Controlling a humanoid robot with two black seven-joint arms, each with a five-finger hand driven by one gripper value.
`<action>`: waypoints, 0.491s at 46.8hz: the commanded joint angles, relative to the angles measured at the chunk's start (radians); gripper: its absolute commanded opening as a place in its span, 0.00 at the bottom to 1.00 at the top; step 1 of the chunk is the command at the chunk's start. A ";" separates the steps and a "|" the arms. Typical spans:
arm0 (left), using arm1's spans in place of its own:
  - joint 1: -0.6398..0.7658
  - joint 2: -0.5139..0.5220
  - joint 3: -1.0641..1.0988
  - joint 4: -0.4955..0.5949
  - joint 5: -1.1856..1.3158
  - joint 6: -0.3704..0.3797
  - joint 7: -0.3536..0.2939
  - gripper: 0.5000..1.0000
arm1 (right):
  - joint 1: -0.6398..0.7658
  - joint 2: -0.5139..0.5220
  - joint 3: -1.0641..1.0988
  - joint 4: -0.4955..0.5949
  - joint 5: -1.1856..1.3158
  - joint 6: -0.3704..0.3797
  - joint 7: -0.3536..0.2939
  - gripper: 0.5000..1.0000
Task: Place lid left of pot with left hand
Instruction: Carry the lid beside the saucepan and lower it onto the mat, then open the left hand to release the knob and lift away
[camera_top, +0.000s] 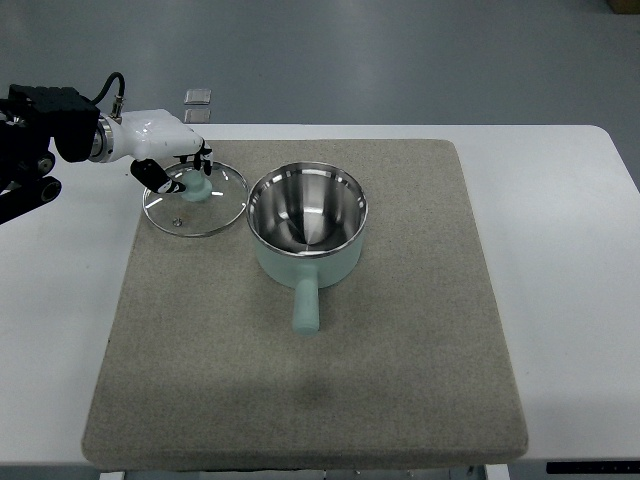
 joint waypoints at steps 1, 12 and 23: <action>0.000 0.001 0.000 0.001 -0.005 -0.001 0.000 0.95 | 0.000 0.000 0.000 0.000 0.000 0.000 0.000 0.85; -0.001 0.003 -0.007 0.021 -0.043 0.000 0.001 0.99 | 0.000 0.000 0.000 0.000 0.000 0.000 0.000 0.85; -0.004 -0.002 -0.014 0.082 -0.392 0.002 0.001 0.99 | 0.000 0.000 0.000 0.000 0.000 0.000 0.000 0.85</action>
